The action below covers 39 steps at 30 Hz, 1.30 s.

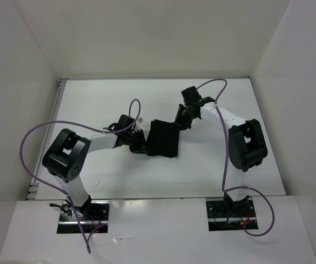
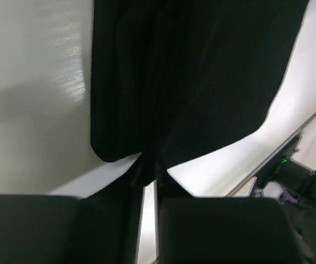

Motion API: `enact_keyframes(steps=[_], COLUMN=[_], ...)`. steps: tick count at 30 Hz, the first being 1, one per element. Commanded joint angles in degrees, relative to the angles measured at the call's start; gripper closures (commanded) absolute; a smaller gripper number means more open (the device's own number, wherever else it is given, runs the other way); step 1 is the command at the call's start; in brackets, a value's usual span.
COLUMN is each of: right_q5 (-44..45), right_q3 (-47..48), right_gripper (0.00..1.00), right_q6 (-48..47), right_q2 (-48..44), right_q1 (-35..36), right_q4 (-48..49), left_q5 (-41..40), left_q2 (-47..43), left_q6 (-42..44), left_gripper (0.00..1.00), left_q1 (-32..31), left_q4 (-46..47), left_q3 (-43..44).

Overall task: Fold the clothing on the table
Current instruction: Fold the skirt

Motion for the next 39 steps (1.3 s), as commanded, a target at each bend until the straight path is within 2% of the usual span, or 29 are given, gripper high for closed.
enact_keyframes(steps=[1,2,3,11,19,30,39], right_q5=[0.12,0.12,0.12,-0.40,-0.94,-2.08,-2.08], right_q3=[2.27,2.27,2.27,-0.62,-1.15,-2.21,0.07], right_gripper=[0.73,0.73,0.73,0.73,0.73,0.73,0.72], right_q6=[-1.08,-1.08,-1.08,-1.08,-0.56,-1.08,-2.83], right_q2=[-5.18,-5.88,-5.89,-6.50,-5.98,-6.50,0.78], right_q1=[-1.47,-1.47,-1.47,-2.00,-2.00,-2.00,-2.00], right_q4=[-1.12,-1.12,-1.12,0.02,0.02,0.55,0.64], left_q5=[0.46,0.46,1.15,0.72,0.72,-1.82,-2.44], left_q2=[0.89,0.89,0.89,-6.31,-6.93,0.89,5.20], left_q6=[-0.46,-0.46,-0.99,0.77,0.77,3.14,3.14], left_gripper=[0.89,0.98,1.00,1.00,1.00,1.00,1.00], left_q1=[-0.26,-0.26,-0.26,-0.26,0.79,3.17,4.92], left_q4=[3.15,3.15,3.15,-5.19,-5.73,-6.43,-5.91], left_q3=[-0.31,-0.31,0.47,6.09,6.89,8.74,9.26])
